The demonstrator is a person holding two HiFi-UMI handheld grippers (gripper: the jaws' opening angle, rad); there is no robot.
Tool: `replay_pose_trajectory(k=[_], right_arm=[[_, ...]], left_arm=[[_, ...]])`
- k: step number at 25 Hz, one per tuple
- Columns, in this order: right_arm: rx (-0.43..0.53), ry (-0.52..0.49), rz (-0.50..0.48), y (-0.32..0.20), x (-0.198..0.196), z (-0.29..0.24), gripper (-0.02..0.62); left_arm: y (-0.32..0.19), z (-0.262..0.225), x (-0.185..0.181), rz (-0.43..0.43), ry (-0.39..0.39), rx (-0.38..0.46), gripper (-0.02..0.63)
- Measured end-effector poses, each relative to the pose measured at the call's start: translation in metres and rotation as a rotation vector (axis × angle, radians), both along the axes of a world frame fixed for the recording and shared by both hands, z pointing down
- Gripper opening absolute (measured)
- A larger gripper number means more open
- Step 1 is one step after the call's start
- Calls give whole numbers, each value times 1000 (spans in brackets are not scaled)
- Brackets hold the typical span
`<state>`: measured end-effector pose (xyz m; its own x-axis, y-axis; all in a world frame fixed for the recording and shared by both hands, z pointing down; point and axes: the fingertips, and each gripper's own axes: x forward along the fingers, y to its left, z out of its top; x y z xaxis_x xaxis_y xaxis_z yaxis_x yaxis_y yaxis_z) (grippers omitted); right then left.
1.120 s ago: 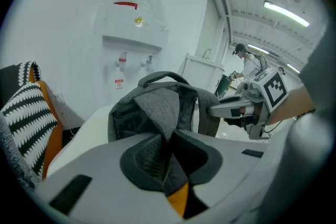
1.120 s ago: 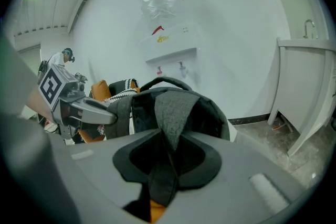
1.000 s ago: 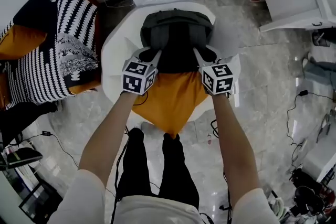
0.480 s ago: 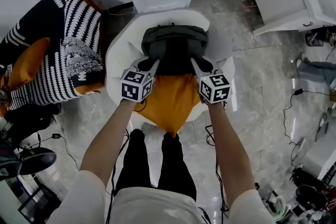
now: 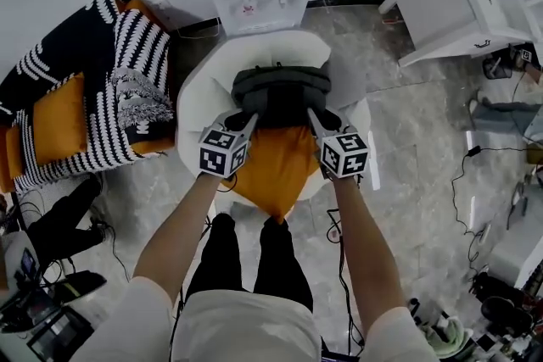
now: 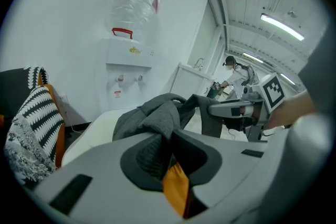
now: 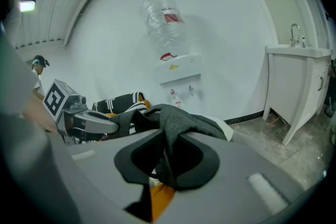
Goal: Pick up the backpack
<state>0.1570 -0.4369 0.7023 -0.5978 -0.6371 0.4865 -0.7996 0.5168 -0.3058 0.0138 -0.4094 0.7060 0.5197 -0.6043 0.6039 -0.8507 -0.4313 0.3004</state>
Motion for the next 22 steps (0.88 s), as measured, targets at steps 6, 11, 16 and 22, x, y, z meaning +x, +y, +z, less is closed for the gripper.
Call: replay_pose_trajectory(k=[6, 11, 16, 22], right_arm=[[13, 26, -5, 13, 4, -21, 52], [23, 18, 32, 23, 8, -41, 52], [33, 12, 56, 38, 9, -64, 52], [41, 23, 43, 60, 2, -89, 51]], left_arm=[[12, -19, -1, 19, -39, 8, 35], [19, -39, 1, 36, -56, 22, 35], [25, -68, 2, 58, -48, 51, 35], [34, -98, -5, 67, -37, 85, 35]])
